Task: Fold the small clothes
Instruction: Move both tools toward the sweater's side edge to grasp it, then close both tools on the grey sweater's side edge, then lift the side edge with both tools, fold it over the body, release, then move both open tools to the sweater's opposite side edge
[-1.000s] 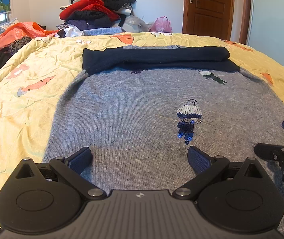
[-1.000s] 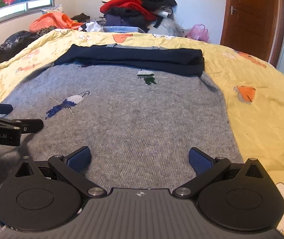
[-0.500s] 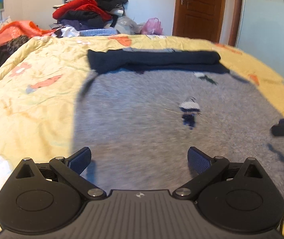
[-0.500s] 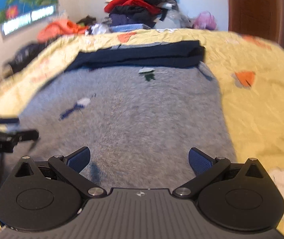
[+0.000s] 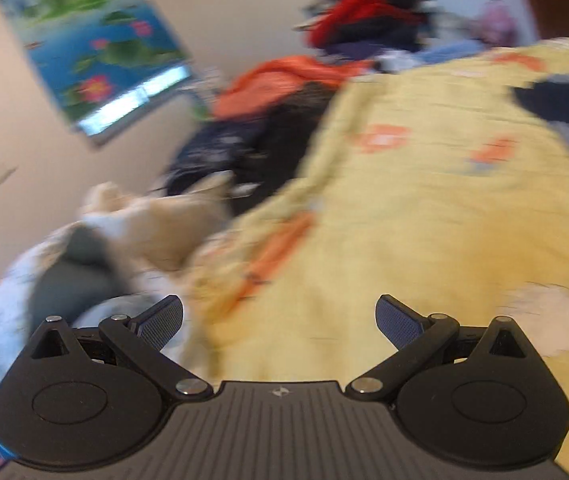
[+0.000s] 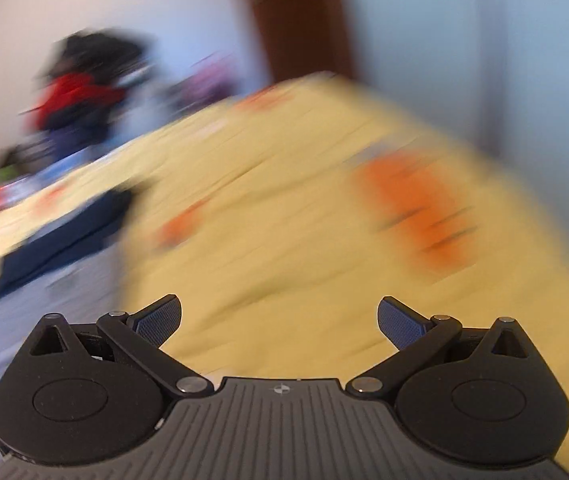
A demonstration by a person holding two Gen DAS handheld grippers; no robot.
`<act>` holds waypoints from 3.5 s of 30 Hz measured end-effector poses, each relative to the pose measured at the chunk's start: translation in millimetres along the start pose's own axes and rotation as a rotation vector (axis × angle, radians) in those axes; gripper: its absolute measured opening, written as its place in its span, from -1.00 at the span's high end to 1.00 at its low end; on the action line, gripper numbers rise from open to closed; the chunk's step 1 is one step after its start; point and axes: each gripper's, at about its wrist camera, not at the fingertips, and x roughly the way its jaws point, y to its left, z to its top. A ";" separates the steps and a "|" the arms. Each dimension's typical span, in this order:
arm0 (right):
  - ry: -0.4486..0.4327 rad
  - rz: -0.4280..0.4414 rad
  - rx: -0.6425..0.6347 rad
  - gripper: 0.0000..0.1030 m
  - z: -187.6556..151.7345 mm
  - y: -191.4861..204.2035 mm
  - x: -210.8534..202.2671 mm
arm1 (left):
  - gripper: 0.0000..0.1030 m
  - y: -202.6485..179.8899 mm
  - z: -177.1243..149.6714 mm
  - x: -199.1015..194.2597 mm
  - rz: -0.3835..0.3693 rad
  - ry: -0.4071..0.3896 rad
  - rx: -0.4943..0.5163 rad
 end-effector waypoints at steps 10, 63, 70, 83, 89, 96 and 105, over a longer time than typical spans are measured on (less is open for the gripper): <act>-0.092 0.154 -0.037 -0.99 -8.3 10.5 -34.3 | -1.00 -101.2 -6.1 -25.6 -0.708 0.054 -0.325; 0.594 1.059 0.227 0.74 -59.5 87.4 41.9 | 0.87 -146.4 19.7 -23.0 -1.510 0.220 -0.481; 0.420 1.147 0.278 0.74 16.0 110.4 83.3 | 0.87 -158.3 88.4 10.0 -1.476 0.092 -0.524; 0.342 1.055 0.346 0.74 129.2 171.2 277.5 | 0.87 -236.1 262.8 133.3 -1.144 -0.048 -0.437; 0.428 0.885 0.334 0.44 113.6 217.2 369.8 | 0.84 -309.4 271.0 188.9 -0.918 0.040 -0.313; 0.180 0.862 0.238 -0.91 128.9 216.8 319.4 | 0.46 -271.2 263.1 168.9 -0.802 -0.118 -0.425; -0.005 0.644 -0.384 -0.76 108.2 296.1 264.8 | -1.00 -324.0 250.6 102.6 -0.591 -0.435 -0.071</act>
